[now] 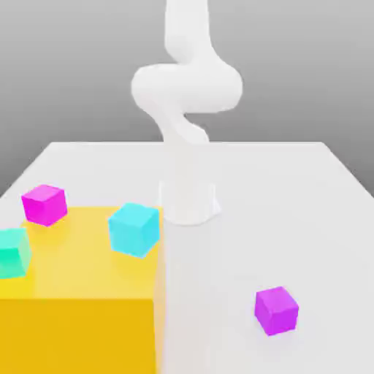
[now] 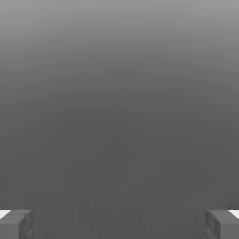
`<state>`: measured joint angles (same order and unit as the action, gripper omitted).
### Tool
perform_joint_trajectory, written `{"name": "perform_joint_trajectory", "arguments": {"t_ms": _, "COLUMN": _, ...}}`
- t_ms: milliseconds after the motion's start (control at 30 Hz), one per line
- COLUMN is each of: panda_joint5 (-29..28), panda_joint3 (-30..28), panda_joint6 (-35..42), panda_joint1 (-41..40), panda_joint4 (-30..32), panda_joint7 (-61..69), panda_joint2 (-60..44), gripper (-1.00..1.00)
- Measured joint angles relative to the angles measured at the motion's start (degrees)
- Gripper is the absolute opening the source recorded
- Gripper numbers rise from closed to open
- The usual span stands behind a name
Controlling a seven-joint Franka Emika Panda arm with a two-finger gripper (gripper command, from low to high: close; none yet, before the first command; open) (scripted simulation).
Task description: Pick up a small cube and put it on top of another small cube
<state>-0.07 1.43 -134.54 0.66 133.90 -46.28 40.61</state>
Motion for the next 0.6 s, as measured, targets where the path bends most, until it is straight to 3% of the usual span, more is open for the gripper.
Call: {"name": "perform_joint_trajectory", "arguments": {"t_ms": 600, "panda_joint5": -2.9, "panda_joint3": 10.0, "panda_joint6": -19.9, "panda_joint1": 6.4, "panda_joint4": 15.3, "panda_joint7": -4.9, "panda_joint2": -37.7, "gripper": 0.00}}
